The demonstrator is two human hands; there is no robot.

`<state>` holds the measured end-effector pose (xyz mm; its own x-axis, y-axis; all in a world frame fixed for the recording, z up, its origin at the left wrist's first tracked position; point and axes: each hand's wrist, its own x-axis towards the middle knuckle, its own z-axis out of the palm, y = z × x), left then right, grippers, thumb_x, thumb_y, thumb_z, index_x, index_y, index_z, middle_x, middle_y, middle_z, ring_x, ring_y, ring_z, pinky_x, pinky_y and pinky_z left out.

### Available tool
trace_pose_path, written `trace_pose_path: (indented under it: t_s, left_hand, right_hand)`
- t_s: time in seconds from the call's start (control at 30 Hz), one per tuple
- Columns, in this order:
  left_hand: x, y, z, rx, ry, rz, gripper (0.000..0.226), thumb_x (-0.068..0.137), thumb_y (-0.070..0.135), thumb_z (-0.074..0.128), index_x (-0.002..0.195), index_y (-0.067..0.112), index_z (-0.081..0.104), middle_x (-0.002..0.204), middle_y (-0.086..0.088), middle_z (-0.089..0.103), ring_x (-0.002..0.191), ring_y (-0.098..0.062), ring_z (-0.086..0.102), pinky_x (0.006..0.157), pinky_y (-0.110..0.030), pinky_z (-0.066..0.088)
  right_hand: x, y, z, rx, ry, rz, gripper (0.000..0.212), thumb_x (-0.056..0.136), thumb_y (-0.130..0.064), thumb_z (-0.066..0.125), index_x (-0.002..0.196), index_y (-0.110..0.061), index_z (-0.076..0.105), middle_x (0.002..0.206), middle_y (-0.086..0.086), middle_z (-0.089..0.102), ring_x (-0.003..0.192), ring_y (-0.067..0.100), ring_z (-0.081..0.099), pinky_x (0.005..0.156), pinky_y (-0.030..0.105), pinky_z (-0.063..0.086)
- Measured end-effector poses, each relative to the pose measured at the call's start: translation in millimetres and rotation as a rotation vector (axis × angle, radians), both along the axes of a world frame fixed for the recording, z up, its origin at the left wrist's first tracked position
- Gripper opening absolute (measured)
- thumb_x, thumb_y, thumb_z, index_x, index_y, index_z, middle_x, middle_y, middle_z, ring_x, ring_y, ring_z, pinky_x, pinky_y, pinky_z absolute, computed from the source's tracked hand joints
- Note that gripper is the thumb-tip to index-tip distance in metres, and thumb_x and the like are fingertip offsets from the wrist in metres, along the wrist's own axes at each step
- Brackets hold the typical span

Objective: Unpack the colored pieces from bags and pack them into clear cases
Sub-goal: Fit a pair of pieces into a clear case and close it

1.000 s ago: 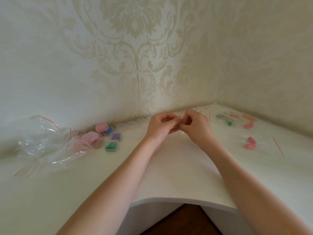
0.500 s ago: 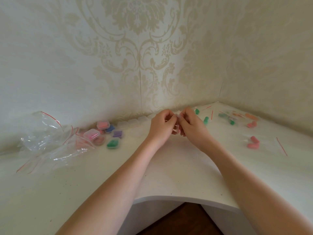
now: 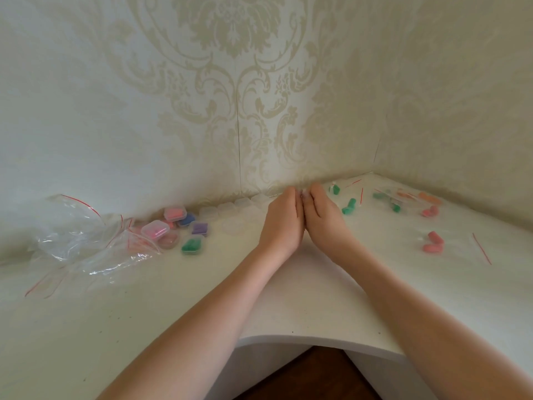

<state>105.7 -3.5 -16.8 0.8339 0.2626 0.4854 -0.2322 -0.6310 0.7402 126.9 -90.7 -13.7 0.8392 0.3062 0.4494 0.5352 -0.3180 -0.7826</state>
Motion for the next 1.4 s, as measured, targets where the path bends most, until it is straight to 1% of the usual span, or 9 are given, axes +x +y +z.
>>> trace_pose_path:
  t_s: [0.27,0.43,0.57,0.73,0.87,1.0,1.2,1.3,1.4]
  left_hand:
    - [-2.9,-1.3,-0.4,0.343,0.007,0.136,0.023,0.101,0.02,0.033,0.103,0.002,0.047,0.101,-0.017,0.058,0.089,-0.034,0.057,0.065,-0.031,0.031]
    - [-4.5,3.9,1.1,0.324,-0.077,0.191,0.028,0.102,0.022,0.032,0.099,0.002,0.05,0.091,-0.017,0.06,0.083,-0.036,0.059,0.062,-0.033,0.032]
    - [-3.2,4.7,-1.2,0.354,-0.026,0.222,0.029,0.103,0.023,0.031,0.106,0.003,0.051,0.097,-0.016,0.061,0.089,-0.036,0.059,0.062,-0.034,0.032]
    - [-0.3,6.2,-2.3,0.441,-0.148,0.229,0.035,0.102,0.034,0.032,0.097,0.003,0.047,0.087,-0.015,0.061,0.077,-0.036,0.059,0.057,-0.034,0.029]
    - [0.1,5.0,-5.4,0.479,-0.306,0.148,0.04,0.099,0.034,0.031,0.085,0.002,0.051,0.065,-0.013,0.057,0.052,-0.034,0.056,0.045,-0.029,0.029]
    - [-0.7,1.3,-6.1,0.516,-0.362,0.088,0.046,0.097,0.038,0.025,0.082,0.004,0.053,0.059,-0.009,0.056,0.047,-0.03,0.052,0.045,-0.027,0.025]
    - [-3.7,2.0,6.9,-0.154,-0.091,0.15,0.03,0.101,0.037,0.034,0.088,0.012,0.044,0.068,0.0,0.052,0.057,-0.018,0.057,0.05,-0.037,0.042]
    - [1.1,6.2,11.2,-0.639,0.083,-0.035,0.026,0.101,0.031,0.041,0.107,0.008,0.05,0.091,-0.007,0.056,0.063,-0.018,0.066,0.048,-0.032,0.056]
    - [2.2,7.1,13.6,-0.834,0.103,-0.167,0.021,0.097,0.018,0.052,0.099,-0.001,0.061,0.091,-0.012,0.063,0.074,-0.02,0.069,0.061,-0.029,0.059]
  right_hand:
    - [1.3,-1.4,6.4,-0.46,-0.241,-0.216,0.01,0.1,-0.011,0.029,0.105,-0.008,0.036,0.088,0.01,0.044,0.076,0.023,0.043,0.067,0.034,0.035]
    - [2.7,-11.2,10.1,-0.407,-0.35,-0.189,0.008,0.096,-0.005,0.038,0.095,-0.013,0.035,0.085,0.001,0.047,0.071,0.02,0.043,0.048,0.026,0.03]
    - [4.8,-15.1,9.0,-0.331,-0.5,-0.113,0.027,0.077,0.014,0.044,0.088,-0.007,0.058,0.102,0.006,0.053,0.09,0.026,0.051,0.061,0.039,0.048]
    - [9.4,-14.2,7.6,-0.6,-0.415,-0.25,0.031,0.092,-0.001,0.045,0.107,-0.011,0.07,0.127,0.007,0.052,0.117,0.026,0.043,0.071,0.029,0.035]
    - [5.2,-14.6,11.9,-0.438,-0.224,-0.292,0.022,0.092,-0.017,0.045,0.085,-0.012,0.066,0.084,0.002,0.061,0.087,0.023,0.055,0.06,0.03,0.038]
    - [7.1,-16.3,12.7,-0.23,-0.077,-0.273,0.023,0.089,-0.01,0.049,0.071,-0.002,0.059,0.058,0.0,0.047,0.064,0.021,0.043,0.056,0.031,0.031]
    - [17.9,-30.1,17.2,0.372,0.263,-0.041,0.039,0.093,0.006,0.044,0.112,-0.02,0.065,0.101,-0.014,0.066,0.075,0.005,0.064,0.073,0.021,0.056]
    - [18.7,-33.3,16.4,0.447,0.352,0.116,0.035,0.099,-0.006,0.047,0.12,-0.031,0.06,0.089,-0.007,0.067,0.072,0.005,0.06,0.076,0.02,0.052]
    - [18.5,-32.9,14.7,0.381,0.395,0.231,0.033,0.099,-0.009,0.046,0.118,-0.031,0.062,0.082,-0.006,0.063,0.069,0.006,0.057,0.074,0.021,0.05]
